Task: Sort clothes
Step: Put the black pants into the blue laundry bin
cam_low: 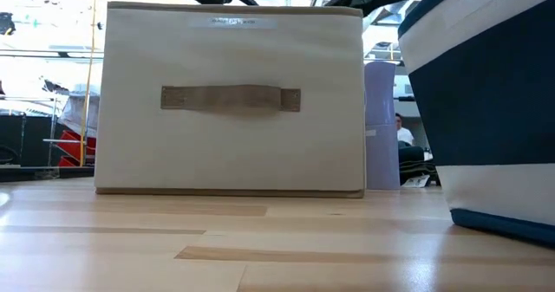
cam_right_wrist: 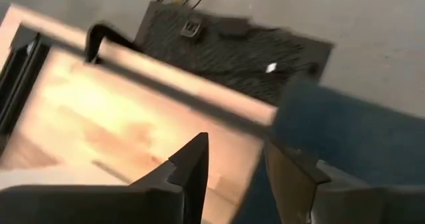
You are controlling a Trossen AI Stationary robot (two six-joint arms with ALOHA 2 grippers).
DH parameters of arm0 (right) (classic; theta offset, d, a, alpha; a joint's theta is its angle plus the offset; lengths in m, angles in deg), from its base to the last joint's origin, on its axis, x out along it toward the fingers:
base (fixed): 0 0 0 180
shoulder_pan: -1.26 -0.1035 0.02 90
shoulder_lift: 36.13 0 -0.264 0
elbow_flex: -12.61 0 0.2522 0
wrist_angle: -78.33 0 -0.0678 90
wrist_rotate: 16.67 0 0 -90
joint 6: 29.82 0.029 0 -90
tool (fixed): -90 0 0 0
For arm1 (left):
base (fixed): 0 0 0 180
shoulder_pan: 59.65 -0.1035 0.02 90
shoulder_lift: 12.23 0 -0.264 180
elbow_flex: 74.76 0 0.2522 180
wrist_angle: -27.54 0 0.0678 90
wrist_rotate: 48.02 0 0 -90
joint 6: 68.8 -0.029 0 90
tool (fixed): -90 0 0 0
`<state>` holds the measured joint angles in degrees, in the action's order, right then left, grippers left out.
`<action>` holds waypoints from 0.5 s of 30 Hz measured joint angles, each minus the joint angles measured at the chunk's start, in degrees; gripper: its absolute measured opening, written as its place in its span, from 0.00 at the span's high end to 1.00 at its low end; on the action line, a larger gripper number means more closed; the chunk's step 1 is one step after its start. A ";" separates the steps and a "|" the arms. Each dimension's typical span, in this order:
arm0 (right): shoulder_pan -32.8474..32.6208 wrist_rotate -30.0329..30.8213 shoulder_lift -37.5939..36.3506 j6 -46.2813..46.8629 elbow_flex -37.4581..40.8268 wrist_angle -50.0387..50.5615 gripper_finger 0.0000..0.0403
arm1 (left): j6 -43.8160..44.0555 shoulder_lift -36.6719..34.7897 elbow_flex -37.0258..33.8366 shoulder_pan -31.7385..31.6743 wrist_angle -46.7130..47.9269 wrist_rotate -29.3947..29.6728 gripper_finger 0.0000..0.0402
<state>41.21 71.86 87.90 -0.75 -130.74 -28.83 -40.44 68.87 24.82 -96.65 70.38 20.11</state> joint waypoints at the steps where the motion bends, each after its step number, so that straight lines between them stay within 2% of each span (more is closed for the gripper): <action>1: -0.62 -0.22 0.39 -0.03 0.03 -0.27 0.58 | 0.00 0.28 0.02 0.00 -0.48 -0.57 0.45; 9: -5.80 2.41 0.82 -4.84 -0.15 -0.84 0.54 | -3.38 0.44 0.07 0.00 2.24 0.21 0.45; 15: -7.11 3.20 0.52 -7.58 -4.03 3.99 0.54 | -8.48 -0.74 0.04 0.37 6.29 2.75 0.45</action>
<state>34.09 75.06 88.42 -8.33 -134.77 -24.84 -48.92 68.13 24.87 -96.28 76.68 22.86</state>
